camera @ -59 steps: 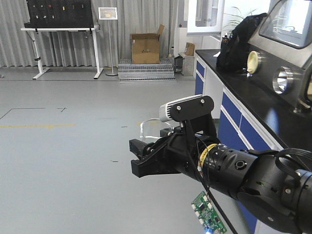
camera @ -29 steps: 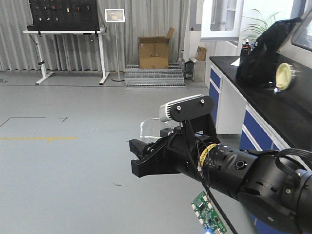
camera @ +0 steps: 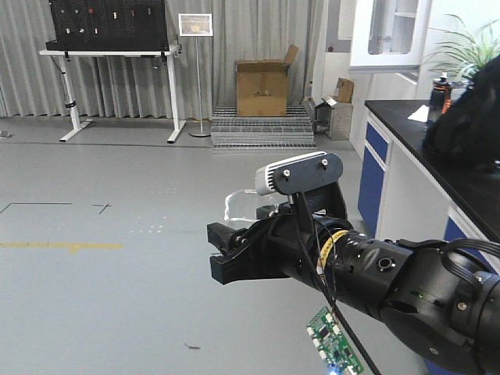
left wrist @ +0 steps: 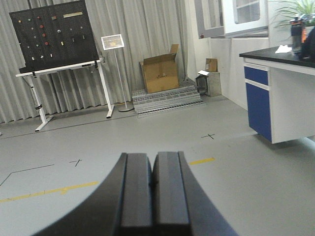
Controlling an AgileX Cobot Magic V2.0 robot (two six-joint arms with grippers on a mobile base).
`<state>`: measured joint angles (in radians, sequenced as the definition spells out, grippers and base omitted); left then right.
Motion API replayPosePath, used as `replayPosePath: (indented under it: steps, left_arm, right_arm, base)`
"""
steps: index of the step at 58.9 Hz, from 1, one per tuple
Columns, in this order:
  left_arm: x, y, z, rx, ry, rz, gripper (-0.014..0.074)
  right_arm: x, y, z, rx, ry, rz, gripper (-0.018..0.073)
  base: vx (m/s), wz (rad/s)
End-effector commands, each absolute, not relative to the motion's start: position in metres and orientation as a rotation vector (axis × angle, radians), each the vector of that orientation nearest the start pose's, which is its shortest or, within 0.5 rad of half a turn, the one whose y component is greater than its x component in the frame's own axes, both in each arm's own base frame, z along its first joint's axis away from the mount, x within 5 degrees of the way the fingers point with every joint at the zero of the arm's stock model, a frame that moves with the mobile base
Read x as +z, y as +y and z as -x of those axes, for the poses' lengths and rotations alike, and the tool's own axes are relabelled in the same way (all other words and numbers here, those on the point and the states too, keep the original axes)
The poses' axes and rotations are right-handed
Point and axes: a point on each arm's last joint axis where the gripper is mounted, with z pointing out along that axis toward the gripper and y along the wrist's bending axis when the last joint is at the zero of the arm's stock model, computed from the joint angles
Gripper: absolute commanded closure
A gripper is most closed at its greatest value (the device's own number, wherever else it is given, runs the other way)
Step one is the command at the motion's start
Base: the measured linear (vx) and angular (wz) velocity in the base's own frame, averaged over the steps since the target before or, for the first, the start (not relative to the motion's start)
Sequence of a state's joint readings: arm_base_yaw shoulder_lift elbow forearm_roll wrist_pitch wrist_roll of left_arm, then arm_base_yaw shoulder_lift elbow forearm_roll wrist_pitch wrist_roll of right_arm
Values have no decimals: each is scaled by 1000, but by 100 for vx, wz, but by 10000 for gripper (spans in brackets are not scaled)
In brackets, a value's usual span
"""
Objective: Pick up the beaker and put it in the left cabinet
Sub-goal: 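Carry the beaker in the right gripper while the base turns away, then keep holding the beaker while driving to the open white cabinet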
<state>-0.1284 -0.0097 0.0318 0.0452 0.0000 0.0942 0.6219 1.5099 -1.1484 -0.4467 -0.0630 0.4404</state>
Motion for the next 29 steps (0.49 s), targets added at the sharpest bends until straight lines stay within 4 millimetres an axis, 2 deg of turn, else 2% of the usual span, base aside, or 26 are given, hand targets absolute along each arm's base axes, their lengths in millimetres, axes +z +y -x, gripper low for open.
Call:
replayPosePath:
  steps: [1,29]
  left_arm:
    - [205,-7,-55,2,1416,-189,595]
    - [205,-7,-55,2,1416,-189,595]
  right_arm:
    - [372,208,-282,518,1574,559,565]
    - [372,208,-282,518,1574,559,565]
  base:
    - [67,6]
    - [70,2]
